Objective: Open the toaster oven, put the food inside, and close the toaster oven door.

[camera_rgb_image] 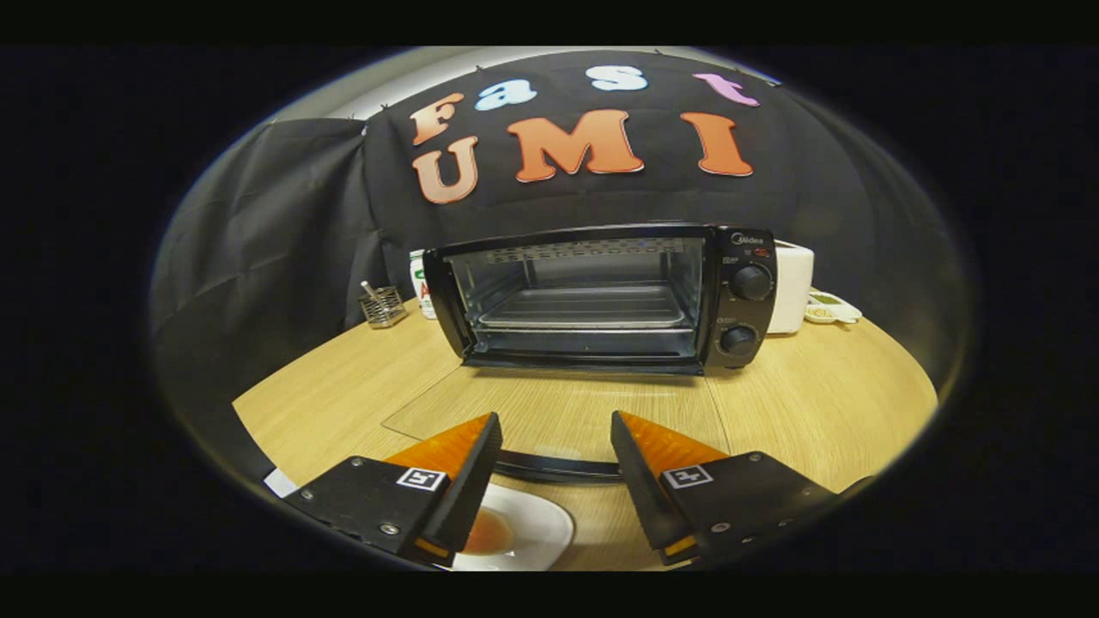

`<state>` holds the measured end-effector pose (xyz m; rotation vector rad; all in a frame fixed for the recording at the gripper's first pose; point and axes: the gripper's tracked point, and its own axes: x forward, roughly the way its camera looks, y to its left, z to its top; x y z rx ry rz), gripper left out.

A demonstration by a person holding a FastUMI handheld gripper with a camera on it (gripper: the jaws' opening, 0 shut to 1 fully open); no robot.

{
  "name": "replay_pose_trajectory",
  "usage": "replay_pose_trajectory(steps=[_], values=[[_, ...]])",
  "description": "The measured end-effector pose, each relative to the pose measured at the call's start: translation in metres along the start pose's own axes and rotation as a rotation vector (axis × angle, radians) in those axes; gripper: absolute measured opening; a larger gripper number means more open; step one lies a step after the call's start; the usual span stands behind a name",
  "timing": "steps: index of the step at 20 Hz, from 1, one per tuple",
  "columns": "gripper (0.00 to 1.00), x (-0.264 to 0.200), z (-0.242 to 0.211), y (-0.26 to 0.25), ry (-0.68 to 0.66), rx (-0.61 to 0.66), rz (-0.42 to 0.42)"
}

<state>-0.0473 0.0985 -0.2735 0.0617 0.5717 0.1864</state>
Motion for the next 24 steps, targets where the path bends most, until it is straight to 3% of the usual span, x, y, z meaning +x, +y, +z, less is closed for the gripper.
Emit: replay_pose_trajectory(steps=[5,13,20,24], values=[[0.78,-0.017,-0.003,0.014,-0.006,-0.008,0.056],[0.88,-0.059,-0.027,0.046,0.018,-0.086,0.194],[0.89,-0.072,-0.077,0.065,0.115,-0.188,0.236],[0.89,-0.063,-0.098,0.063,0.169,-0.221,0.204]])
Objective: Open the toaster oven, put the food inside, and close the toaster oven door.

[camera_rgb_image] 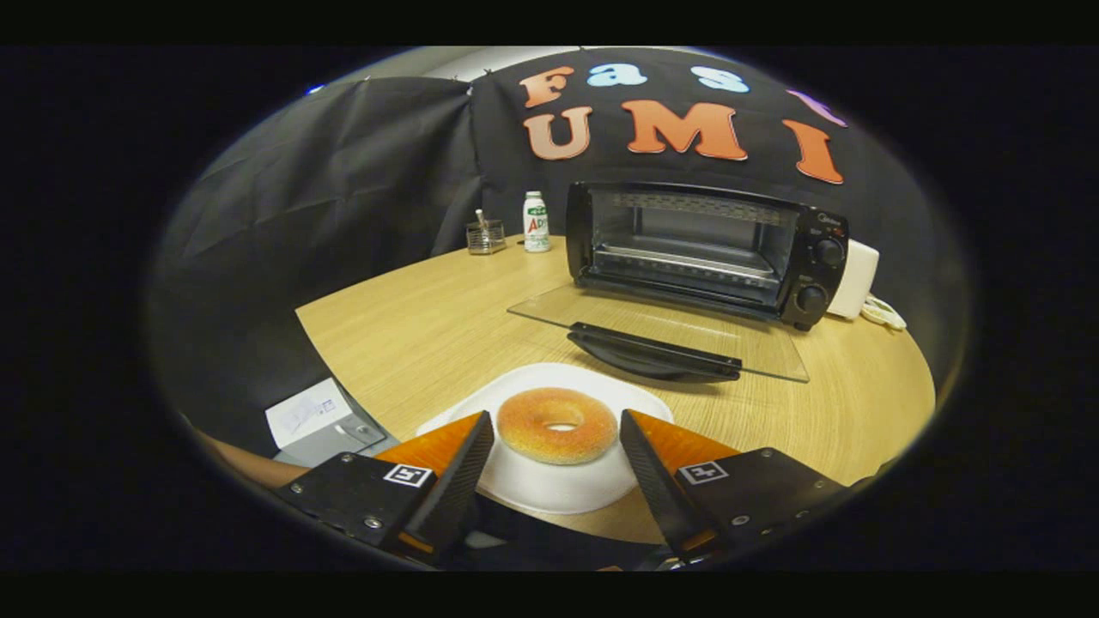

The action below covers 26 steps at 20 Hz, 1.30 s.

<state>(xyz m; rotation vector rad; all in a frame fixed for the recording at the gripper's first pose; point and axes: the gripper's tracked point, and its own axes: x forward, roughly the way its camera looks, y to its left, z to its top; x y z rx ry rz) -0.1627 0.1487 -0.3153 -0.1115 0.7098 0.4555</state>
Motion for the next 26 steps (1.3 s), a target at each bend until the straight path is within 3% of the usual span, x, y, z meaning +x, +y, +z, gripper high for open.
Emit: replay_pose_trajectory(steps=[5,7,10,12,23,26], values=[[0.87,0.007,-0.006,0.003,0.02,-0.017,-0.01],[0.77,0.008,-0.005,0.003,0.018,0.009,-0.007],[0.54,0.008,-0.002,0.004,0.021,0.095,0.016],[0.46,0.004,0.005,0.007,0.0,0.15,0.035],[0.33,0.015,0.095,-0.004,-0.183,0.545,0.097],[0.32,0.027,0.121,-0.025,-0.226,0.626,0.075]])
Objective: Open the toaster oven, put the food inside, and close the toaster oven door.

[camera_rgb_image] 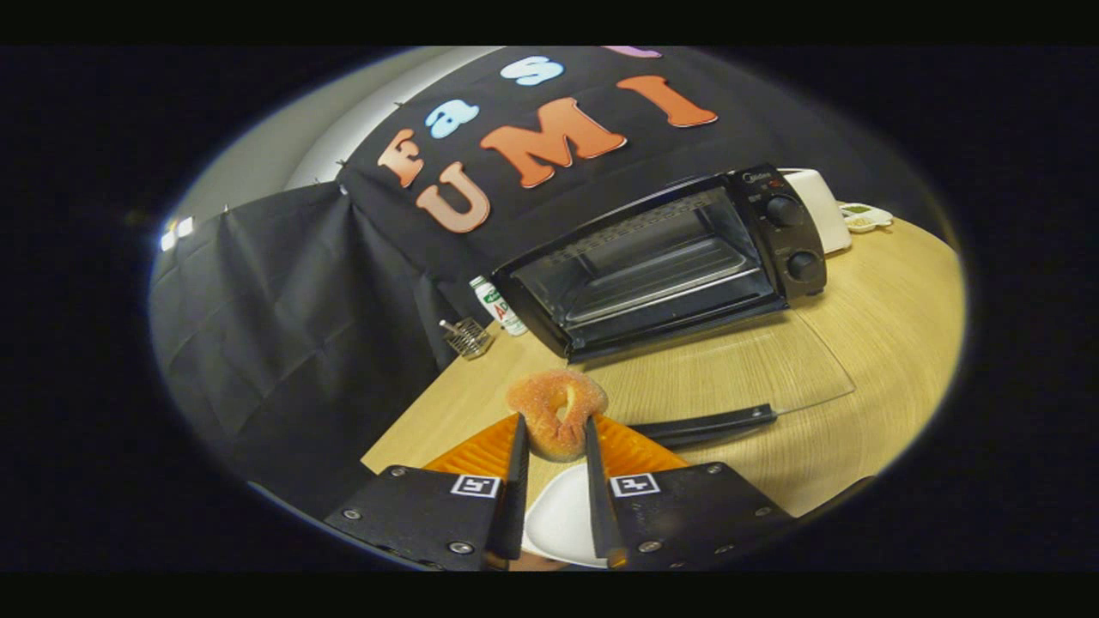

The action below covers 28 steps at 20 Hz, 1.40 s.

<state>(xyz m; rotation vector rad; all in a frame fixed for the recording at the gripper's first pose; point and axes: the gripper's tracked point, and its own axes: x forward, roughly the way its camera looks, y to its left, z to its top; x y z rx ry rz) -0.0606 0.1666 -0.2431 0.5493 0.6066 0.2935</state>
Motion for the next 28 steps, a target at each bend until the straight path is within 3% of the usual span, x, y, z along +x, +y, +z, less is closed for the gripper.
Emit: replay_pose_trajectory(steps=[10,17,24,27,28], values=[[0.32,0.067,0.084,-0.021,-0.122,0.201,-0.055],[0.32,0.116,0.109,-0.046,-0.134,0.262,-0.095],[0.32,0.15,0.122,-0.067,-0.168,0.18,-0.189],[0.42,0.159,0.11,-0.066,-0.112,0.056,-0.213],[0.5,0.16,0.109,-0.061,-0.101,0.03,-0.209]])
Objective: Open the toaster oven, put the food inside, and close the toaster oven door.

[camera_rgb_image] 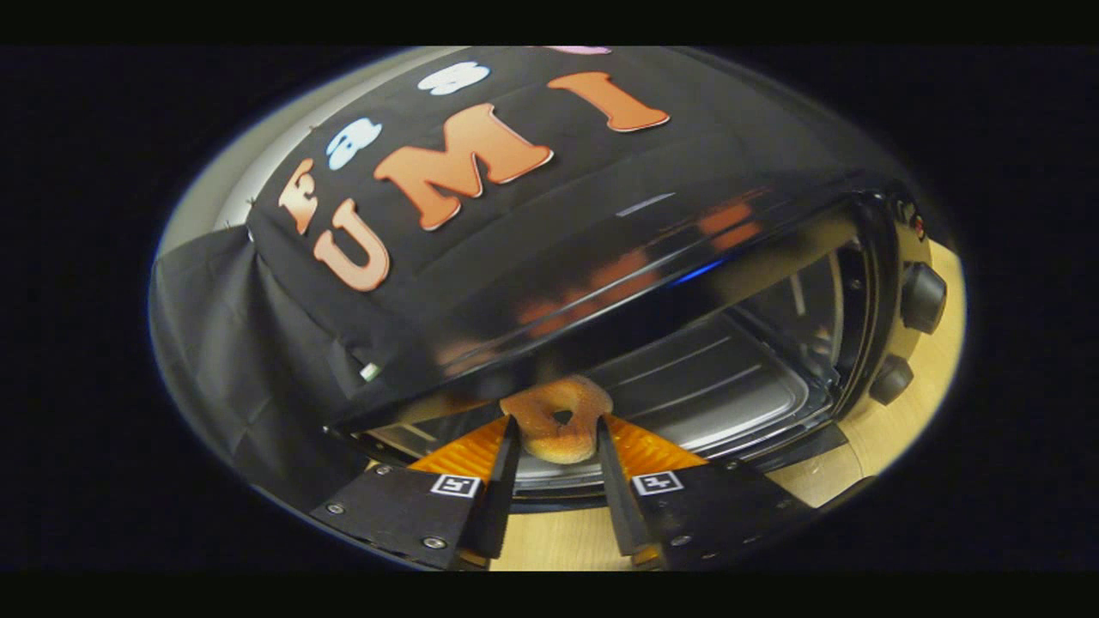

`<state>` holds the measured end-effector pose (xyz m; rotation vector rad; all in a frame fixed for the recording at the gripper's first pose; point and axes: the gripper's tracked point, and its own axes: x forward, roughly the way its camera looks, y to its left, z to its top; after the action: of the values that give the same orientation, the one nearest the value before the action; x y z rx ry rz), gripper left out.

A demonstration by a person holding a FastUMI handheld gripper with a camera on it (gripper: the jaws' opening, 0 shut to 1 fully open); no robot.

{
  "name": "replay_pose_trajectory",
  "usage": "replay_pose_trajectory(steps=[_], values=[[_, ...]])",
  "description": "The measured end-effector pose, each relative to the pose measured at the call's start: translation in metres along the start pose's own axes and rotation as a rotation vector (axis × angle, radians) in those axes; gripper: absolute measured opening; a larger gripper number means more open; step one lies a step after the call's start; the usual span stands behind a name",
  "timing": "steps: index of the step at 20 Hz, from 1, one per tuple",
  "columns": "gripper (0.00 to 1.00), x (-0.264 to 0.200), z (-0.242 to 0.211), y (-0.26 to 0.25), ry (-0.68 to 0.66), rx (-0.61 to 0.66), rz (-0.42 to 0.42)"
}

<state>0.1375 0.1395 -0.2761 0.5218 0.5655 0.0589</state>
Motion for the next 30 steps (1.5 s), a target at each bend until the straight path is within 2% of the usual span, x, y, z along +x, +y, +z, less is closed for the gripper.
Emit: replay_pose_trajectory(steps=[5,6,9,14,22,27,30], values=[[0.73,-0.009,0.004,-0.001,-0.036,-0.166,-0.037],[0.8,-0.012,0.006,-0.001,-0.051,-0.202,-0.038],[0.89,-0.031,0.01,-0.006,-0.052,-0.263,-0.053],[0.92,-0.094,-0.001,-0.016,-0.046,-0.335,-0.053],[0.92,-0.18,-0.087,-0.051,0.152,-0.31,-0.025],[0.92,-0.2,-0.128,-0.074,0.234,-0.299,-0.045],[0.92,-0.193,-0.13,-0.082,0.242,-0.284,-0.068]])
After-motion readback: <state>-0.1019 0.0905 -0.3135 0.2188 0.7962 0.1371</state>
